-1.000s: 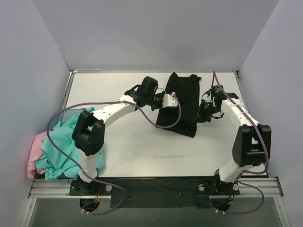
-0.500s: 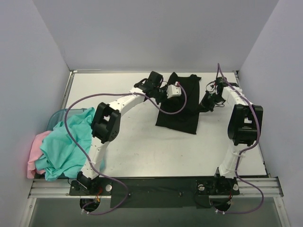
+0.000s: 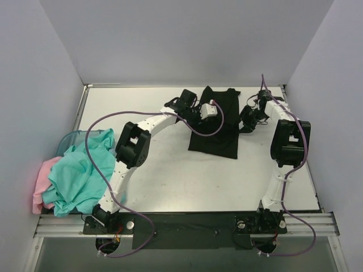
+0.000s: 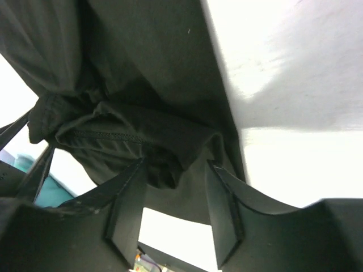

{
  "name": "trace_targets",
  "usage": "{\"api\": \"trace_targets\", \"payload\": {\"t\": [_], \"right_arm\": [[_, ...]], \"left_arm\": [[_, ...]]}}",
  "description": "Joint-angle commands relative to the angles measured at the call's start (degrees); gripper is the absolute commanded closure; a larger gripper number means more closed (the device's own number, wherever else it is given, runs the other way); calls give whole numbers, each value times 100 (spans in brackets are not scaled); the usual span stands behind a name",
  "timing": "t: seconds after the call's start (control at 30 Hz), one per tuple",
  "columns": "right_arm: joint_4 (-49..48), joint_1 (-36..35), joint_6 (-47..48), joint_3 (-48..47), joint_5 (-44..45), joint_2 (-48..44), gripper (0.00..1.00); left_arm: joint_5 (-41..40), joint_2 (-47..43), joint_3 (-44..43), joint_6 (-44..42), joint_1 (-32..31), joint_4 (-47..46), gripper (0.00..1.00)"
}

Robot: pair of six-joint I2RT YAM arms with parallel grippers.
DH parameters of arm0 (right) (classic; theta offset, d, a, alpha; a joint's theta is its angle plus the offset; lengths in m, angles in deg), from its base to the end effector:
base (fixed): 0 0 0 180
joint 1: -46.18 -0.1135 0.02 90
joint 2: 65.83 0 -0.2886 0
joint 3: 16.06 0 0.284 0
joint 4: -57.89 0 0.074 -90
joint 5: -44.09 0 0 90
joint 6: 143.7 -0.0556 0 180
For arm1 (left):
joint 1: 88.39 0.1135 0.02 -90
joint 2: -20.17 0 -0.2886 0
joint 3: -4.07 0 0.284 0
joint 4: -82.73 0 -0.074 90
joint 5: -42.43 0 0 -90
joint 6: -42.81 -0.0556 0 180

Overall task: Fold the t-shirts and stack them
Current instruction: Fold the folded rectangular tshirt in 1/3 of the way

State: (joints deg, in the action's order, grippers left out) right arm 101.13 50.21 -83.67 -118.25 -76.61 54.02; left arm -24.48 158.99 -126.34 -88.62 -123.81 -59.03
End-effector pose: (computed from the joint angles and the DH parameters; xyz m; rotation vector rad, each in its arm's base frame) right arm 0.4943 -0.0064 0.1712 0.5919 2.5793 0.8599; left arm 0.4796 -0.3679 0.1710 1.5995 1.7113 -0.4276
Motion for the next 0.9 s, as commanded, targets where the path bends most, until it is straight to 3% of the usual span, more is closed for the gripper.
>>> {"api": "trace_targets", "payload": {"t": [0.0,0.17,0.2,0.3,0.37,0.43,0.67,0.87], "right_arm": [[86,159,53,-684,484,-49,56],[191,151,598,-915,960,-436,53],[182,124,729,-758,978,-619,56],[147,-42,870,-239,629,-840,78],[147,-209,906,60,312,-832,94],[112,-359,897,263,74,-675,100],[50,-588,528,-754,-147,546,100],[33,-500,27,-1941,477,1329,100]], "left_arm": [[-234,-5,-465,433,70,-653,48],[-359,153,-1474,1082,281,-329,44],[-271,154,-1651,1180,359,-119,43],[421,-57,-1486,1331,501,225,44],[878,-338,-1074,1033,510,454,44],[1326,-663,-547,629,483,691,45],[1953,-1059,333,-1030,273,1859,54],[1981,-1314,1080,-2763,123,2089,48]]}}
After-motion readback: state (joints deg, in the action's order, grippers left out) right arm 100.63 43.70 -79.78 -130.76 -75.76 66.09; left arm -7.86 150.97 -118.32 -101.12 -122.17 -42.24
